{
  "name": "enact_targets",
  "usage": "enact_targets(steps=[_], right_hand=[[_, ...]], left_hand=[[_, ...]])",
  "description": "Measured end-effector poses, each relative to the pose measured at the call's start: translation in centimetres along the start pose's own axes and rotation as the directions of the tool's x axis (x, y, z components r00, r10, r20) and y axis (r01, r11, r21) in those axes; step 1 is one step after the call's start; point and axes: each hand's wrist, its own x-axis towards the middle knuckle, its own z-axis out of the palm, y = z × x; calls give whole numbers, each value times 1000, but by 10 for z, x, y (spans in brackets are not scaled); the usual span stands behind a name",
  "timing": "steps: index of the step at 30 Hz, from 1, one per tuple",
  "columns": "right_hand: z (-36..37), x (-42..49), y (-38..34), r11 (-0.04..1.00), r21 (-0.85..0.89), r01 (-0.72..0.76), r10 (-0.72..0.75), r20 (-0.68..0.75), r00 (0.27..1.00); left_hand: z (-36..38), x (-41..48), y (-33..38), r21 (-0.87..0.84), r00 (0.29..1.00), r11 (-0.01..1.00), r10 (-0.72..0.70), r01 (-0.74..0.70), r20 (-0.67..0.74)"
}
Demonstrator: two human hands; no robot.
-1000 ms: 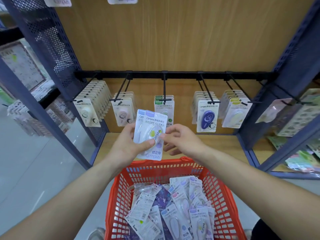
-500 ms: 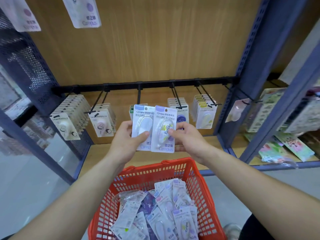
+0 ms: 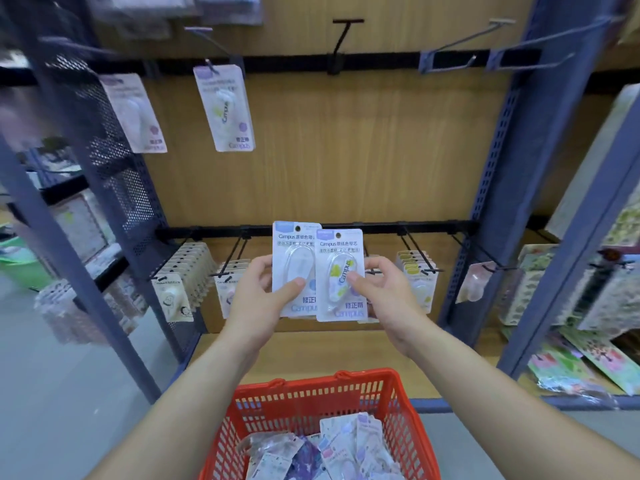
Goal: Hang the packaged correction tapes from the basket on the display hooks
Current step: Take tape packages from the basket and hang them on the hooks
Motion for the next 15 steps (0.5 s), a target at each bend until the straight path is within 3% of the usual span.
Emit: enact_targets(steps=[15], right_hand=[[97, 51, -111, 965, -86, 248, -242, 72, 968]], left_hand=[[-85, 28, 101, -78, 957, 965, 233, -249, -173]])
